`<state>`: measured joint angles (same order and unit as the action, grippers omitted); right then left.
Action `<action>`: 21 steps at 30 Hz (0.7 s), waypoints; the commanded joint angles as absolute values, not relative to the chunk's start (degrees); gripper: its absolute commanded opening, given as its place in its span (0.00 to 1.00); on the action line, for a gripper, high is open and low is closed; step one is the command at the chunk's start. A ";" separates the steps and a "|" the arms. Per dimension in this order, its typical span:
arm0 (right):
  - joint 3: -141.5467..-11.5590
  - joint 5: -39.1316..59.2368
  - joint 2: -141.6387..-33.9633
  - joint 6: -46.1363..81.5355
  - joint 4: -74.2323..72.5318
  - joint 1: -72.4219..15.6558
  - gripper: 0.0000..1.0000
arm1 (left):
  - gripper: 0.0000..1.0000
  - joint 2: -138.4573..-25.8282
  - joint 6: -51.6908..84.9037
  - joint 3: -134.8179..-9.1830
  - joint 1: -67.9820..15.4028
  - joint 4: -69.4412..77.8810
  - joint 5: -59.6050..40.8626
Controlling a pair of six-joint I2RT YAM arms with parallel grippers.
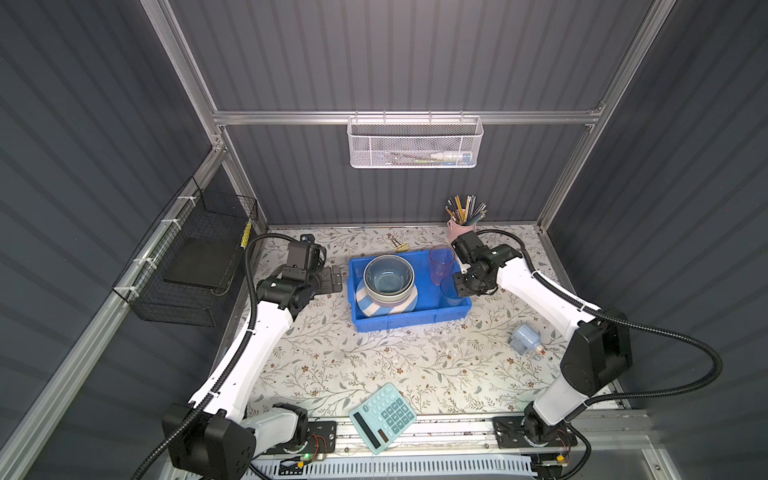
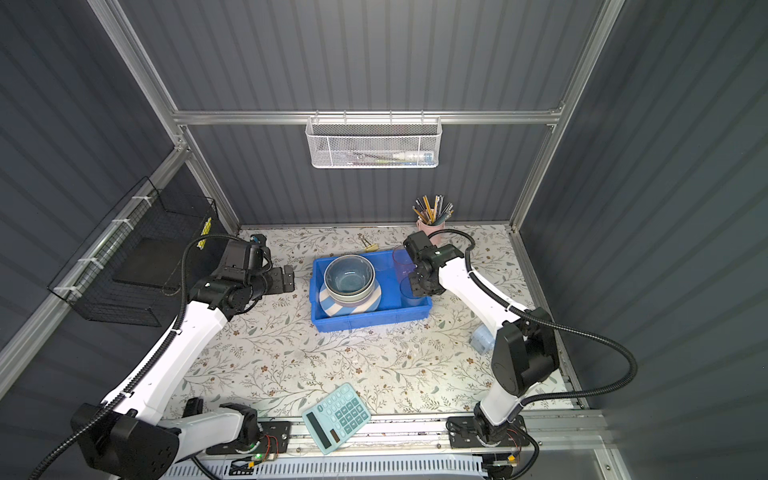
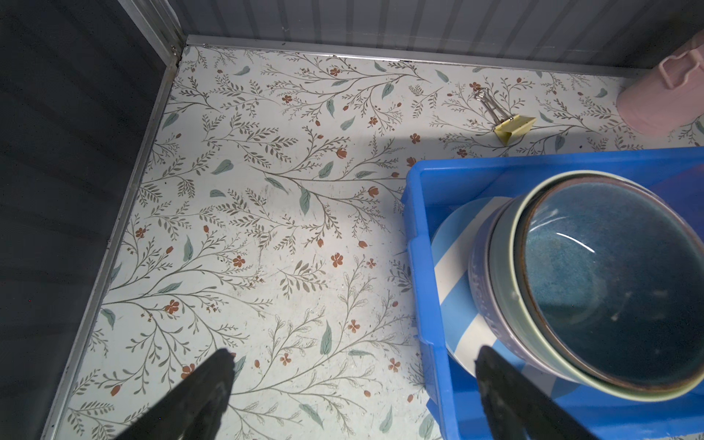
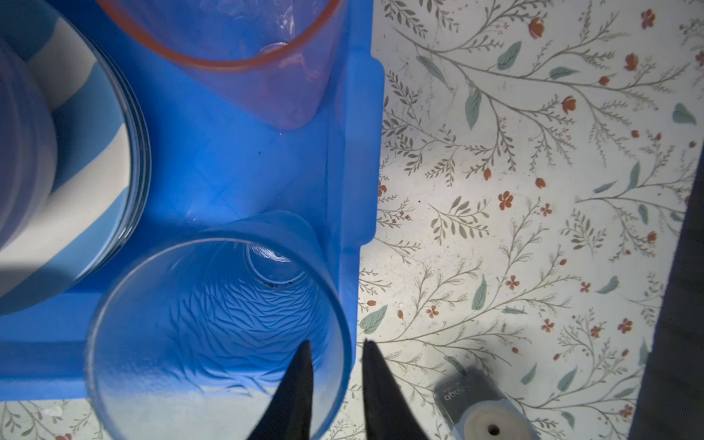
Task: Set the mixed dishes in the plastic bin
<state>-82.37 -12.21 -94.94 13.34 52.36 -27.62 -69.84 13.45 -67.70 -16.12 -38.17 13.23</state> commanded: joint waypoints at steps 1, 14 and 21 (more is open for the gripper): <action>-82.48 -12.58 -92.51 13.64 53.58 -27.52 0.36 | 1.00 -70.22 12.23 -66.44 -15.47 -36.55 12.82; -80.58 -9.20 -81.77 13.27 44.88 -23.36 0.82 | 1.00 -74.98 12.57 -66.11 -14.24 -26.01 17.50; -68.93 -5.74 -73.66 12.93 28.40 -14.68 0.99 | 1.00 -76.46 6.81 -59.86 -14.15 -13.76 17.57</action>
